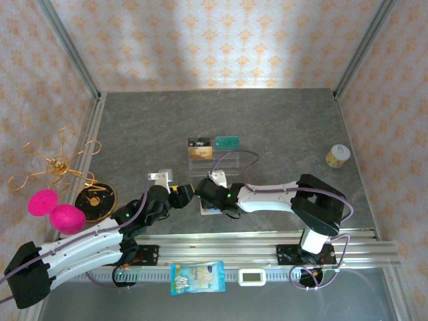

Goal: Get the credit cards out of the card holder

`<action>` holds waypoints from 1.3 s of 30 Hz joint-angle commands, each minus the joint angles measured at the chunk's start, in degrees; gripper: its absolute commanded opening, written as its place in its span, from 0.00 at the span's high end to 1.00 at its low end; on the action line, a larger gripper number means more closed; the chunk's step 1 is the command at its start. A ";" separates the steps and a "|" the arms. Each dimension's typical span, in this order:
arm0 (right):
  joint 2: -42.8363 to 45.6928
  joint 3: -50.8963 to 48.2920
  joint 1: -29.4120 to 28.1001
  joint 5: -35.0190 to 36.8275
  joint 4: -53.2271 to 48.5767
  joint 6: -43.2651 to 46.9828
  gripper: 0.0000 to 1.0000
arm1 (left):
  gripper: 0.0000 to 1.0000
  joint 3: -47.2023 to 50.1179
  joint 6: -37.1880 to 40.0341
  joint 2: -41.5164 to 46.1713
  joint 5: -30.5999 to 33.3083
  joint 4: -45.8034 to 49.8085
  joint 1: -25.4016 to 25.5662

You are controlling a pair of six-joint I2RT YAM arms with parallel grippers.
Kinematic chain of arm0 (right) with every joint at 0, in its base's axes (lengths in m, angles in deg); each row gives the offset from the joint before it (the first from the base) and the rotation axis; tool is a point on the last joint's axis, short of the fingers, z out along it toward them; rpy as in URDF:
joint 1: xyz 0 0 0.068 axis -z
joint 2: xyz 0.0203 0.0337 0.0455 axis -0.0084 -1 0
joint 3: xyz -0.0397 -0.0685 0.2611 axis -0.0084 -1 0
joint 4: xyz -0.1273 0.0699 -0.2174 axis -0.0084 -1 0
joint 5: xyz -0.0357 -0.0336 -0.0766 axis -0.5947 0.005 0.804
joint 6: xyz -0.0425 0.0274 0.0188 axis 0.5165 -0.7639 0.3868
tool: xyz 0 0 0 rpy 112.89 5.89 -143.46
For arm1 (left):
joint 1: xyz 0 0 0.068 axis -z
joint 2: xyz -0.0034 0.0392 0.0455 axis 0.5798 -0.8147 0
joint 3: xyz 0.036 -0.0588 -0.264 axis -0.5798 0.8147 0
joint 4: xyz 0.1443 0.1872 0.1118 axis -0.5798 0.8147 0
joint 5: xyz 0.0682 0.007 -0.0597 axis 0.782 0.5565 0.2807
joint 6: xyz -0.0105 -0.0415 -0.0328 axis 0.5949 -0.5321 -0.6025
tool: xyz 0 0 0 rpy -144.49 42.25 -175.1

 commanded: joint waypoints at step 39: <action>4.37 -11.18 -0.07 -2.97 10.25 -4.66 0.73 | 0.97 -9.65 2.32 -37.17 -14.42 -17.31 0.21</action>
